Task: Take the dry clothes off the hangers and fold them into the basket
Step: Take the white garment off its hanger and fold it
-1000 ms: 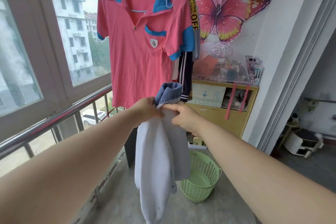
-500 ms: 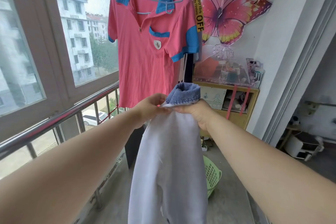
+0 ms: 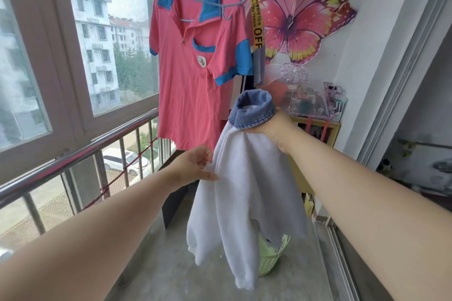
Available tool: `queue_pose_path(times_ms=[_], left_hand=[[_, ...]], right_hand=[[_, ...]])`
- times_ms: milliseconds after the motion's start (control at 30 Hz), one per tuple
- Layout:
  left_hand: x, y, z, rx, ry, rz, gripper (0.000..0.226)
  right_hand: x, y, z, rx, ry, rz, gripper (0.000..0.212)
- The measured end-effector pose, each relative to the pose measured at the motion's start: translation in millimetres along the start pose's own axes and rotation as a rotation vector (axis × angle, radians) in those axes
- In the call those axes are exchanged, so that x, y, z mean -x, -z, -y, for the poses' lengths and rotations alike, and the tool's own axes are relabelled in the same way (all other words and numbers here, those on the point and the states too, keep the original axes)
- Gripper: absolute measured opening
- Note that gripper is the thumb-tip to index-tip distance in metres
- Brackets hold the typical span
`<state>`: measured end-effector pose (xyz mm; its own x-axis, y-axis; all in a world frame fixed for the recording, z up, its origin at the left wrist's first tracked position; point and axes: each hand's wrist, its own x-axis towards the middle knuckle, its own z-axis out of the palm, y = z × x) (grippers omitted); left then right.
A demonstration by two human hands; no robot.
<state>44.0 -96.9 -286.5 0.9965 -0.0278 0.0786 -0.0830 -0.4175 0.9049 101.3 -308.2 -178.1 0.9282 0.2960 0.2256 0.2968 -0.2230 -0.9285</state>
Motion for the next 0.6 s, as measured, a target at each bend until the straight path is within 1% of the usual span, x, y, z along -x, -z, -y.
queue_pose_path(times_ms=[100, 200, 233, 300, 333, 367, 433, 467, 533, 600], left_hand=[[-0.7, -5.7, 1.4, -0.010, -0.050, -0.110, 0.040], [-0.4, -7.9, -2.2, -0.066, -0.065, -0.128, 0.049], [-1.1, -7.8, -1.9, -0.139, -0.060, -0.114, 0.057], [-1.1, -7.7, 0.8, -0.307, -0.034, -0.082, 0.082], [-0.4, -8.1, 0.5, -0.334, -0.013, -0.080, 0.093], [-2.2, -8.3, 2.2, -0.330, 0.003, -0.079, 0.098], [-5.1, -8.1, 0.6, -0.341, 0.028, -0.065, 0.096], [-4.7, -7.1, -3.2, -0.397, 0.040, -0.023, 0.092], [-0.1, -6.3, -9.4, -0.556, 0.068, 0.128, 0.080], [4.6, -5.6, -6.3, -0.614, 0.127, 0.204, 0.063]], right_hand=[[-3.1, 2.1, 4.6, -0.003, 0.003, -0.045, 0.061], [-4.3, 5.1, 4.7, 0.019, 0.030, -0.046, 0.049], [-3.9, 4.8, 4.7, 0.019, 0.040, -0.055, 0.046], [-3.6, 4.6, 3.1, -0.027, 0.040, -0.079, 0.042], [-4.5, 4.3, 2.1, -0.059, 0.040, -0.080, 0.040], [-5.0, 3.8, 1.3, -0.076, 0.036, -0.085, 0.037], [-5.8, 4.2, 0.1, -0.078, 0.040, -0.098, 0.034], [-6.4, 4.7, -0.8, -0.080, 0.043, -0.111, 0.034], [-8.3, 5.6, -3.9, -0.101, 0.044, -0.152, 0.034], [-9.6, 6.1, -5.3, -0.127, 0.051, -0.177, 0.038]])
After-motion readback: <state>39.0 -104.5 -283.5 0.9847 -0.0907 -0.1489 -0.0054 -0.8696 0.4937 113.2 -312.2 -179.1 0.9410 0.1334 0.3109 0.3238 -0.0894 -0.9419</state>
